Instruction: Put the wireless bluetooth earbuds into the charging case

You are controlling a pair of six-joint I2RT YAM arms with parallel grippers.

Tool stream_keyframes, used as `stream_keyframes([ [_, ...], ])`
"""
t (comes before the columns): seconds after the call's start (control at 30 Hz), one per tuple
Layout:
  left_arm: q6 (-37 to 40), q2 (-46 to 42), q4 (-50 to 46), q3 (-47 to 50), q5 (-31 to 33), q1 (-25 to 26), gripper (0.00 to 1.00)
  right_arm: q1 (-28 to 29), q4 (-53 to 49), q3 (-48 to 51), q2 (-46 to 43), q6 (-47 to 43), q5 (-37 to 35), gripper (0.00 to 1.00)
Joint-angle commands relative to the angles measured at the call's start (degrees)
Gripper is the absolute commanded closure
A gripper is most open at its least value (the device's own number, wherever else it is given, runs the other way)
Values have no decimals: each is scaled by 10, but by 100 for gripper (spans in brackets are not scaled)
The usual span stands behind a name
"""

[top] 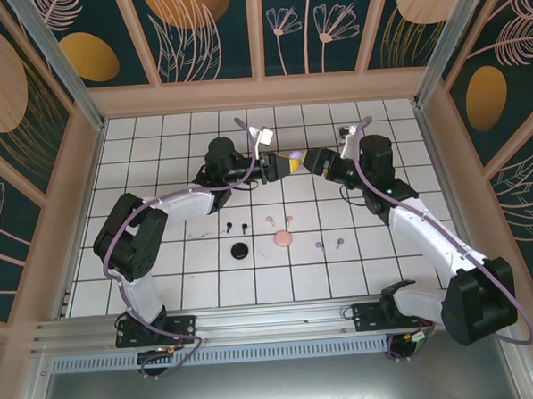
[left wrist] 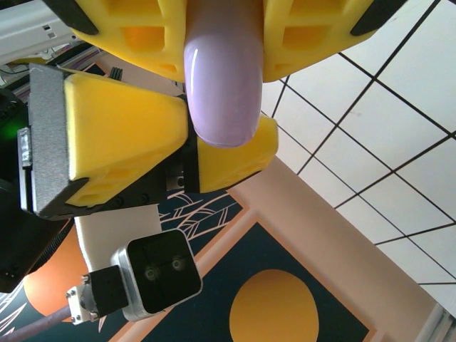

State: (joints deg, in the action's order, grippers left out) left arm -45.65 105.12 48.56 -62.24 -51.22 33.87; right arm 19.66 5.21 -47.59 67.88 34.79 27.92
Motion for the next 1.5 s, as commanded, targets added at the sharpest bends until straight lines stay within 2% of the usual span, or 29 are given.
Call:
stream_keyframes([
  [0.0, 12, -6, 1, -16, -13, 2, 100, 4, 12, -16, 17, -11, -9, 38],
  [0.17, 9, -9, 4, -17, -15, 2, 100, -4, 22, 0, 41, -10, -23, 40],
  [0.4, 10, -15, 4, -15, -15, 3, 100, -59, 68, 44, 68, 22, -3, 43],
  [0.63, 11, -10, 3, -13, -14, 3, 100, -61, 11, 41, -3, -4, 4, 42],
  [0.77, 6, -4, 13, -13, -13, 3, 100, -61, 17, 43, -39, 24, 13, 41],
  [0.9, -2, -1, 27, -13, -4, 3, 100, -45, 52, 35, -49, 95, 7, 28],
  [1.03, 0, -2, 31, -13, 17, 5, 100, -15, 43, 5, -31, 184, -60, 18],
  [1.23, 31, -3, -3, -24, 45, 15, 100, 22, 40, -28, 4, 260, -108, 16],
  [1.47, 40, -1, -13, -34, 55, 23, 100, 45, 45, -34, 31, 284, -121, 17],
])
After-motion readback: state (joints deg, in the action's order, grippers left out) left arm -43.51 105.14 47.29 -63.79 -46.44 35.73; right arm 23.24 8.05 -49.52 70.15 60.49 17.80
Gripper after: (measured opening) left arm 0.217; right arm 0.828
